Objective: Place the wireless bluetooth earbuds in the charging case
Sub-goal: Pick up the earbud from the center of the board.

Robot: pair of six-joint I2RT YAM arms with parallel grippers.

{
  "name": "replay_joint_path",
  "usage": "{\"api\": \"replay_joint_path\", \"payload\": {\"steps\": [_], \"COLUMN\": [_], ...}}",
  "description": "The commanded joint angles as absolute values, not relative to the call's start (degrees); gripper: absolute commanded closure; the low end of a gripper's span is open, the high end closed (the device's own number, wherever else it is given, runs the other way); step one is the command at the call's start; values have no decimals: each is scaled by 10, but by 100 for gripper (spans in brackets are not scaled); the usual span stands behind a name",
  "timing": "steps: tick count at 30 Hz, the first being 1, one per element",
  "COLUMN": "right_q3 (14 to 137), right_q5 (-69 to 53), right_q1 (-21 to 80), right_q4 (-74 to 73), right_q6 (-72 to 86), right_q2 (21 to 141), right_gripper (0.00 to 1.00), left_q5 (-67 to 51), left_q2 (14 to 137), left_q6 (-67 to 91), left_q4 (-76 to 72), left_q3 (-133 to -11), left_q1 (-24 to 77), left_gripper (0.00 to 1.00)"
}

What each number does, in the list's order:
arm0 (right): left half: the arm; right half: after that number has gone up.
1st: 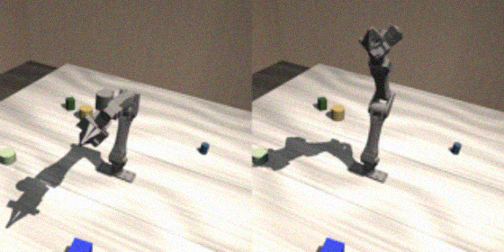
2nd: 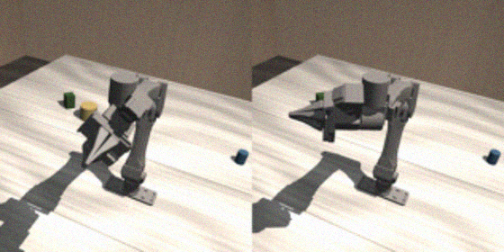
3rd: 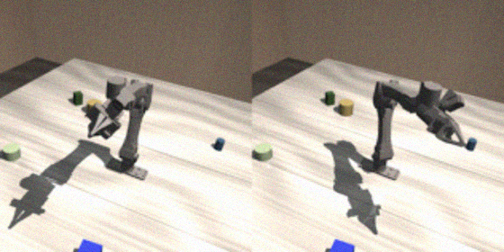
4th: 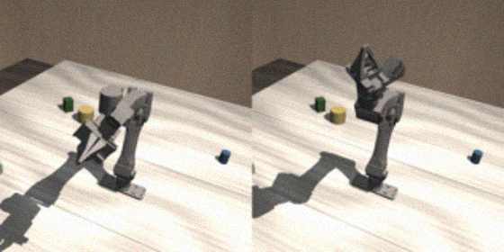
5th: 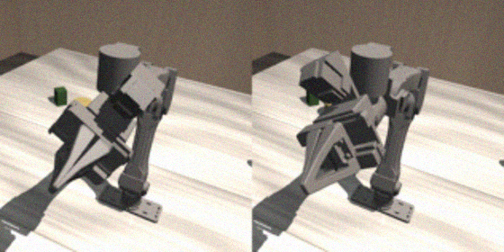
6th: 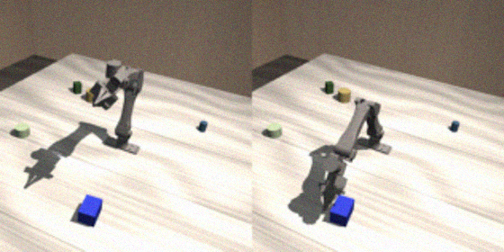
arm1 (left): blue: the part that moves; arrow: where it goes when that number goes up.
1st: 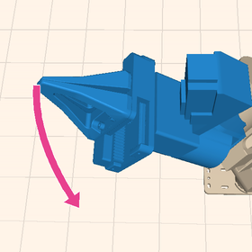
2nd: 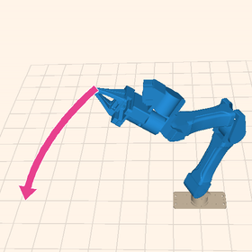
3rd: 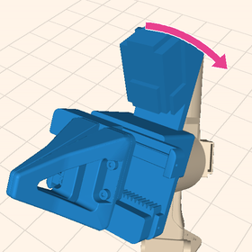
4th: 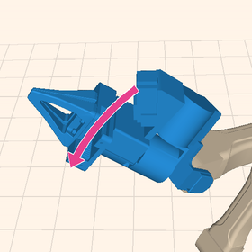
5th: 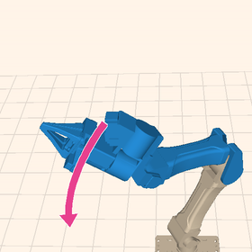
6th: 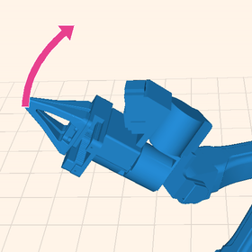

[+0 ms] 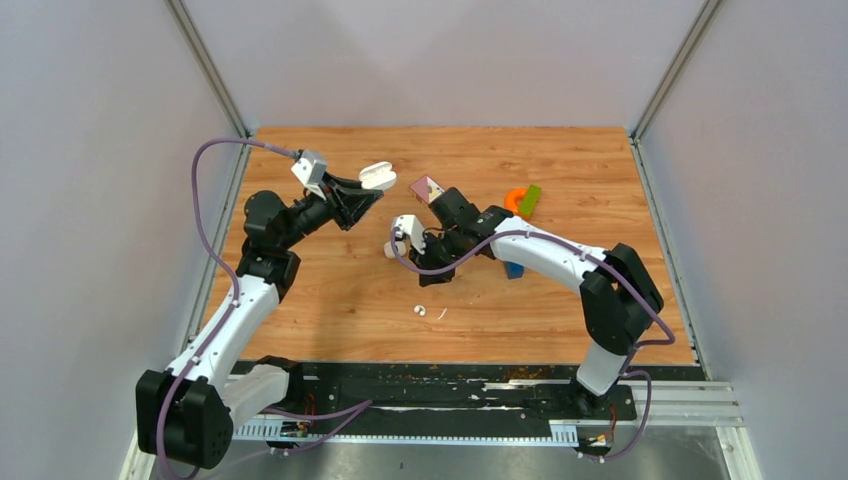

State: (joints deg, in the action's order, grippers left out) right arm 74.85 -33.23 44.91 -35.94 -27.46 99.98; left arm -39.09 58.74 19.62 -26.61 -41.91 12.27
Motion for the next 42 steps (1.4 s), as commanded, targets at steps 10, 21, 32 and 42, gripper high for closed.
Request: {"api": "replay_joint_path", "payload": {"steps": [10, 21, 32, 42], "right_q3": [745, 743, 752, 744], "right_q5": [-364, -342, -327, -300], "right_q1": [447, 448, 451, 484], "right_q4": [-336, -318, -311, -312], "right_q6": [-161, -164, -164, -166], "right_q2": [1085, 1121, 1138, 1128], "right_gripper": [74, 72, 72, 71], "left_q5": [-390, -387, -384, -378], "left_q2": [585, 572, 562, 557], "left_q6": [186, 186, 178, 178], "left_q4": [-262, -263, -257, -261], "left_q3": [-430, -419, -413, -404], "left_q1": [119, 119, 119, 119], "left_gripper": [100, 100, 100, 100]}}
